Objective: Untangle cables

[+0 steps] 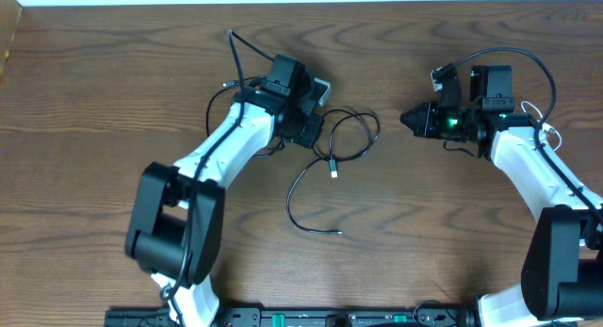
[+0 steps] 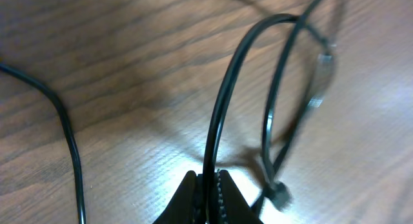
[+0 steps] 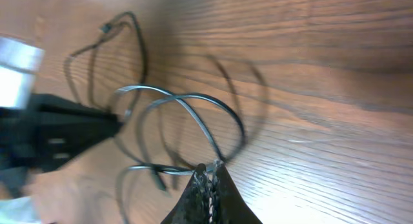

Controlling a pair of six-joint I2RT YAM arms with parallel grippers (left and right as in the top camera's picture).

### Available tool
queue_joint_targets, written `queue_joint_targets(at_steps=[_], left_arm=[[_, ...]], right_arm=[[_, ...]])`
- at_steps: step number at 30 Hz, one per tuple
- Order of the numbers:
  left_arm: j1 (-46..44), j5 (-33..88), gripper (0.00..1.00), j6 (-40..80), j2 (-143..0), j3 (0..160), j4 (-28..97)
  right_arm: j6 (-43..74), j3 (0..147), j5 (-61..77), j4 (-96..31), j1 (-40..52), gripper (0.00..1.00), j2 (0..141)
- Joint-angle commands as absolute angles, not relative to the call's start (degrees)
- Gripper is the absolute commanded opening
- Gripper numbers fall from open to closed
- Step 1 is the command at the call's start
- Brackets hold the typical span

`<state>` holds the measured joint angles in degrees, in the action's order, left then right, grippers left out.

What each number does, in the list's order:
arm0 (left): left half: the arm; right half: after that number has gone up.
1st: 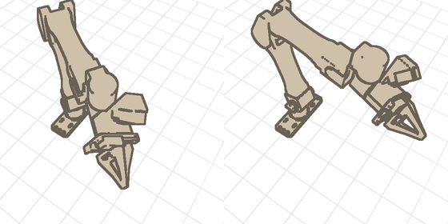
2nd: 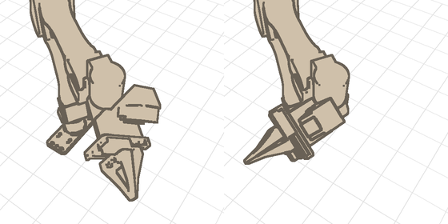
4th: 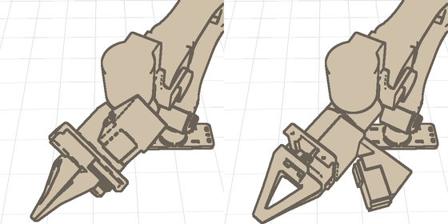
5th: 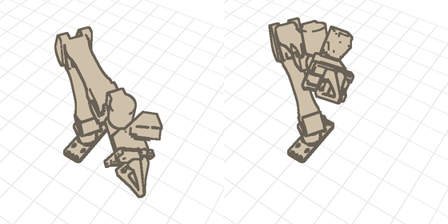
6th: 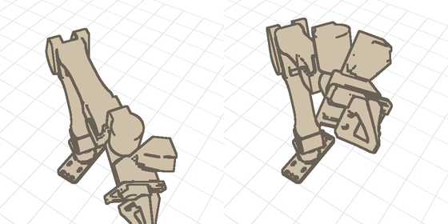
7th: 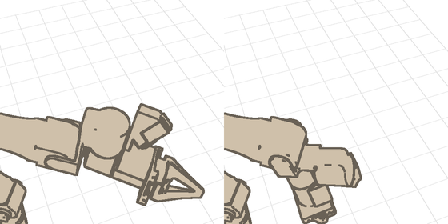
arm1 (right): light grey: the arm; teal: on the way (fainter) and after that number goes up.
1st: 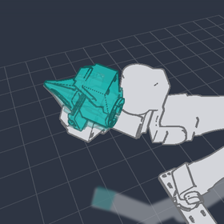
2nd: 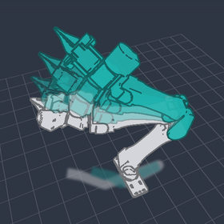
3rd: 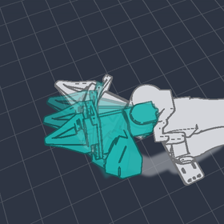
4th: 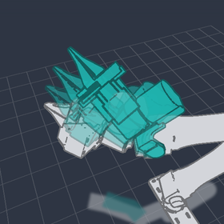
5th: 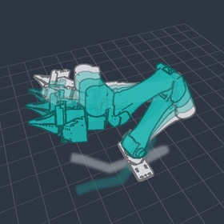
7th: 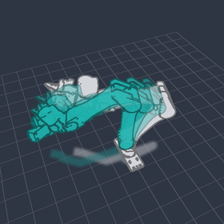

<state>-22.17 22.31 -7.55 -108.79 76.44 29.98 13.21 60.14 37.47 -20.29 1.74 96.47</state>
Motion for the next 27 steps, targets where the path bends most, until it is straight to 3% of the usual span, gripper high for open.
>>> queue_joint_targets(at_steps=[1,14,22,25,27], left_arm=[[-21.93,26.59,0.07,-8.36,-104.36,77.76,30.59],[-21.93,34.5,0.08,-8.36,-90.83,77.76,31.22],[-21.93,32.58,0.08,-8.32,-87.09,77.76,32.62],[-21.93,32.36,0.08,-8.29,-87.13,77.73,32.95],[-21.93,32.36,0.07,-7.97,-87.15,77.73,32.95]], right_arm=[[8.25,60.2,35.0,-20.6,1.72,0.01,95.29],[-7.99,60.2,50.46,-18.02,5.32,0.01,95.26],[-5.23,60.2,63.59,-11.27,5.19,0.01,95.26],[0.49,60.2,66.24,-10.17,5.32,0.28,95.26],[3.31,60.2,66.92,-10.2,5.37,0.36,95.26]])
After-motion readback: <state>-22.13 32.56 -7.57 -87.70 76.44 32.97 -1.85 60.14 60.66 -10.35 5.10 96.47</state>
